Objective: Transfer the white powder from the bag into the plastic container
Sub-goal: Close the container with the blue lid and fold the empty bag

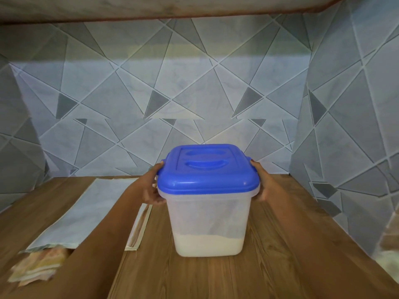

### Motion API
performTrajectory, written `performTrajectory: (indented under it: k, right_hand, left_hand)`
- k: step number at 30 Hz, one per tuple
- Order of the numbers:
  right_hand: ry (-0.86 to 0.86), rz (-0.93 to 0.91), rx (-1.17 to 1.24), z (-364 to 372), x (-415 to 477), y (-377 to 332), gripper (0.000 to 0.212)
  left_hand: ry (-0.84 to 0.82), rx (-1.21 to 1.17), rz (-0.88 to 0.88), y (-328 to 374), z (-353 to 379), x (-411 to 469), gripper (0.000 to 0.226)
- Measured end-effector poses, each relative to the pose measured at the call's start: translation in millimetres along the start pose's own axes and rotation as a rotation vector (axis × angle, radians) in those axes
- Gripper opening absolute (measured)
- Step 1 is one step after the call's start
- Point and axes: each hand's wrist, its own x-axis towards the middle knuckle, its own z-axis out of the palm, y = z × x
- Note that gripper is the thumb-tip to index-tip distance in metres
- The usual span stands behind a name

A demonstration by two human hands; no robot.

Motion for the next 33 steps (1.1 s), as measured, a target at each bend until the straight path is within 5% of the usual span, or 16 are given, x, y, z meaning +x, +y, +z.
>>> performTrajectory:
  k: [3,5,8,14,20,29,33]
  right_hand:
    - [0.417,0.234,-0.069,9.8,-5.0,-13.9,0.029]
    - [0.605,0.421,-0.237,11.0,0.8,-21.3,0.047]
    - [0.754,0.476,-0.534,16.9,8.4,-36.7,0.075]
    - [0.585,0.498,-1.043,51.8,22.5,-53.4,0.084]
    - [0.62,0.447,-1.323,61.7,19.5,-56.2,0.057]
    - [0.531,0.339,-1.771,75.4,20.9,-55.6,0.04]
    - [0.503,0.363,-1.783,78.6,16.7,-57.0,0.042]
  left_hand:
    - [0.019,-0.043,0.109,0.4,6.2,-2.4,0.063]
    - [0.213,0.092,0.231,7.2,12.8,-8.4,0.049]
    - [0.358,0.375,0.391,27.5,21.3,-18.7,0.063]
    - [0.337,0.896,0.462,32.8,50.1,-30.8,0.072]
    - [0.473,0.95,0.54,30.8,52.1,-24.2,0.052]
    - [0.657,1.029,0.612,28.5,62.5,-24.0,0.037]
    - [0.641,1.029,0.581,24.9,62.1,-28.9,0.038]
